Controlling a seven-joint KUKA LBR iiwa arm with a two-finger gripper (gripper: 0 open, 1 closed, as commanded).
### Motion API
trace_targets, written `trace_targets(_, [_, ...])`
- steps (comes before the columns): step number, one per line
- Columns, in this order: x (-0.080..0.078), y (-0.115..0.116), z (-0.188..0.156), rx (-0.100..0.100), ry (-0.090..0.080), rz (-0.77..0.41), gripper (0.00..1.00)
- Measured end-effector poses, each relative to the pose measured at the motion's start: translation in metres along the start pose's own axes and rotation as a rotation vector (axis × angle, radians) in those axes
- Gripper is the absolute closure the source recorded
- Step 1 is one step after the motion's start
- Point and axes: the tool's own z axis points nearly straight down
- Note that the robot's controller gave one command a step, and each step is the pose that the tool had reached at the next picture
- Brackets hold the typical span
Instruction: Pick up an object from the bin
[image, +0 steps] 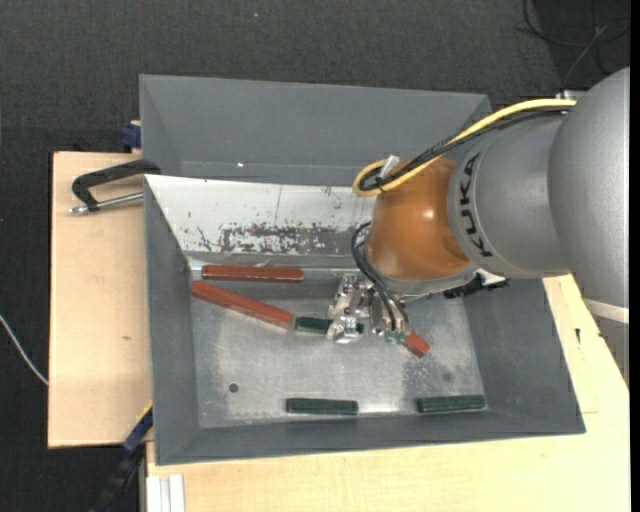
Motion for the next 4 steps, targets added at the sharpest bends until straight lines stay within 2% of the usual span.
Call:
trace_targets(1, [0.000,0.000,0.000,0.000,0.000,0.000,1.00])
trace_targets(2, [0.000,0.003,-0.029,0.006,0.027,-0.061,1.00])
trace_targets(3, [-0.030,0.012,-0.073,0.004,0.024,-0.189,1.00])
trace_targets(4, [-0.018,0.001,-0.118,0.004,0.025,-0.187,1.00])
